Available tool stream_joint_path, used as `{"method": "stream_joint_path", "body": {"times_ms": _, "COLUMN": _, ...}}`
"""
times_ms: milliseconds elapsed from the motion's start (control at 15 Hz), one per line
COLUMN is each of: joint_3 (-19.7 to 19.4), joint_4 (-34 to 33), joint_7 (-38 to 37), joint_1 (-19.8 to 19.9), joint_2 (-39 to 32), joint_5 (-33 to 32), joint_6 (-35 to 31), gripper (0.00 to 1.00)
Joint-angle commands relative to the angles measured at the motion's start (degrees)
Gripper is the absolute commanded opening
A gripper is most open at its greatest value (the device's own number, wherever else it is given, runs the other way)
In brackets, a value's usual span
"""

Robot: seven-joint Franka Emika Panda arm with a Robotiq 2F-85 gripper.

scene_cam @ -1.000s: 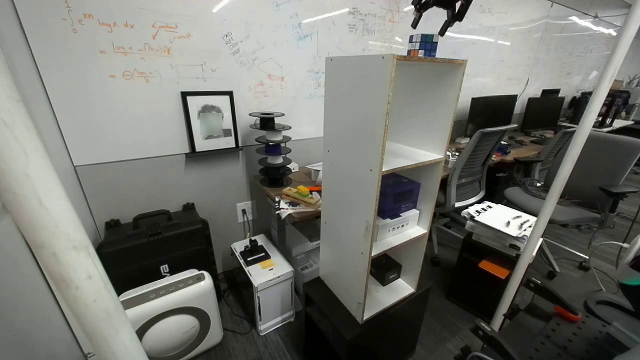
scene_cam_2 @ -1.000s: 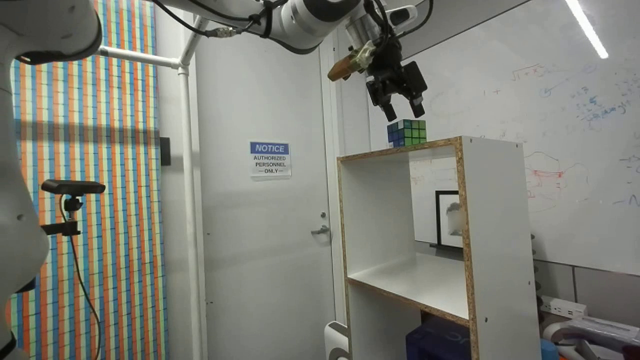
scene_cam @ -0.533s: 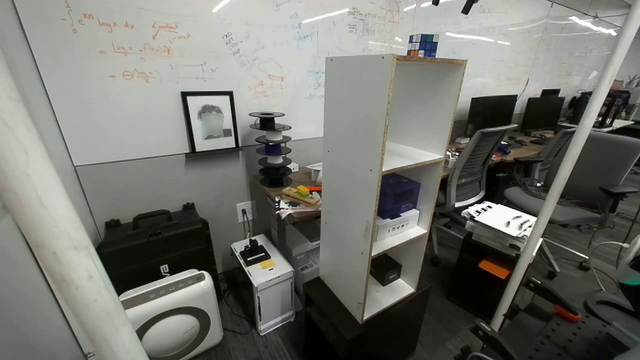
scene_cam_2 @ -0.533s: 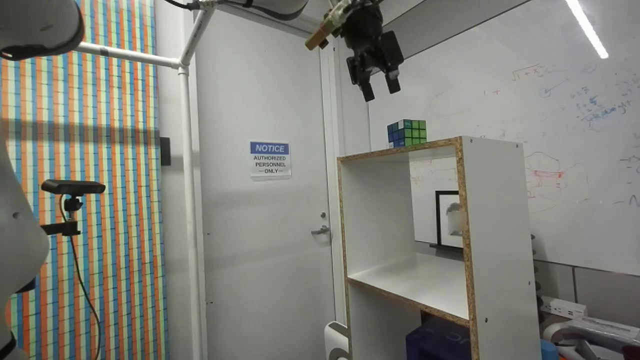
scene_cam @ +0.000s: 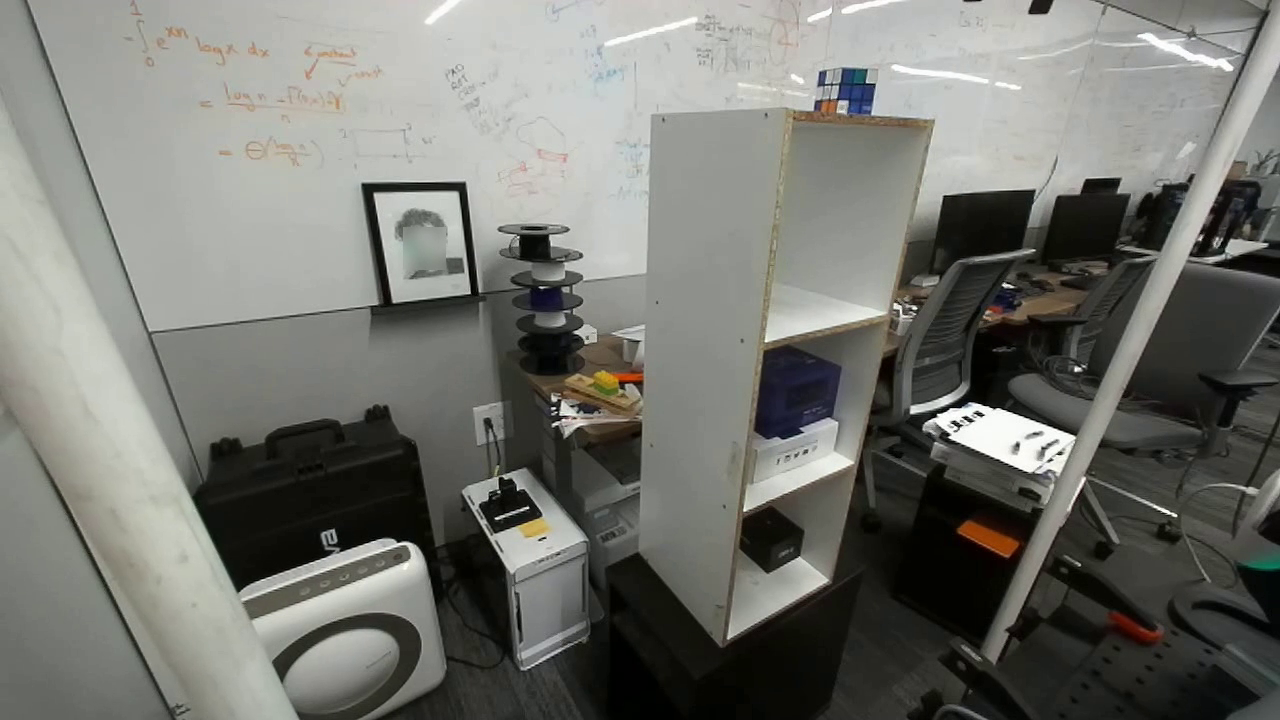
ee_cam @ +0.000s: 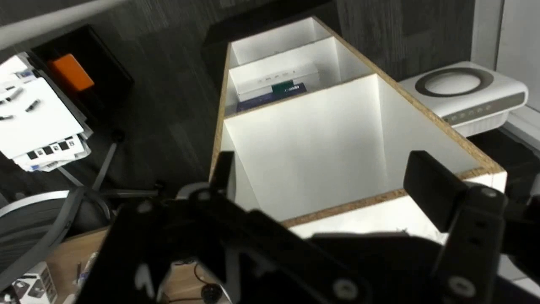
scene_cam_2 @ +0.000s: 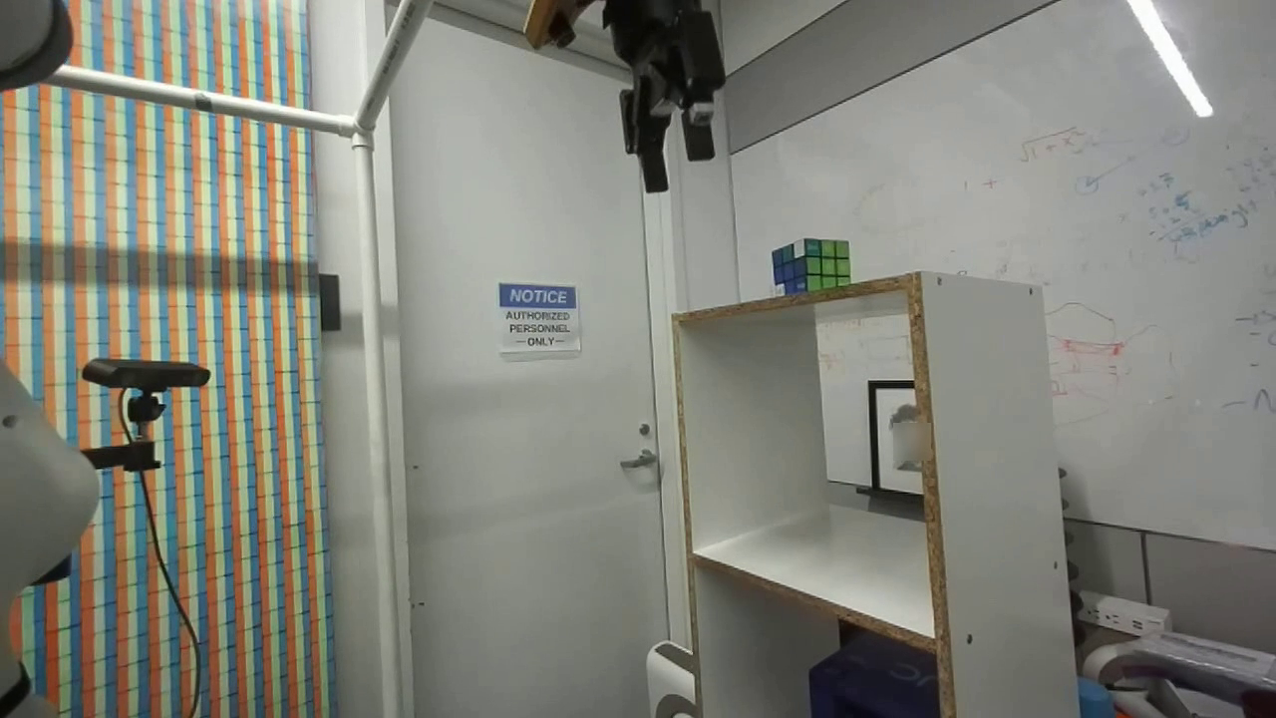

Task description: Put the Rubik's cube on top of the shelf.

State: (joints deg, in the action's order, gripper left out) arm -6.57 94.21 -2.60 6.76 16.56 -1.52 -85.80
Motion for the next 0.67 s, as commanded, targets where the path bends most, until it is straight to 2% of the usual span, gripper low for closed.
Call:
{"method": "stream_joint_path", "body": {"times_ms": 0, "joint_3": -0.4, "joint_4": 6.0, "joint_7": 1.9, "joint_1": 0.5, "joint_2": 4.2, "joint_5": -3.4, "joint_6": 2.6, "gripper": 1.00}}
{"method": "stream_joint_path", "body": {"times_ms": 200, "joint_3": -1.3, "joint_4": 8.6, "joint_7": 2.9, "joint_1": 0.9, "joint_2": 5.5, "joint_5": -5.4, "joint_6": 4.4, "gripper": 1.00}}
{"method": "stream_joint_path", "body": {"times_ms": 267, "joint_3": -1.9, "joint_4": 8.6, "joint_7": 3.5, "joint_1": 1.2, "joint_2": 5.6, "joint_5": -5.8, "joint_6": 5.8, "gripper": 1.00}}
{"method": "stream_joint_path", "body": {"times_ms": 333, "joint_3": -1.5, "joint_4": 7.3, "joint_7": 1.9, "joint_1": 0.6, "joint_2": 3.5, "joint_5": -4.7, "joint_6": 4.3, "gripper": 1.00}}
{"method": "stream_joint_path", "body": {"times_ms": 600, "joint_3": -2.3, "joint_4": 8.0, "joint_7": 2.8, "joint_1": 1.1, "joint_2": 4.2, "joint_5": -5.0, "joint_6": 5.5, "gripper": 1.00}}
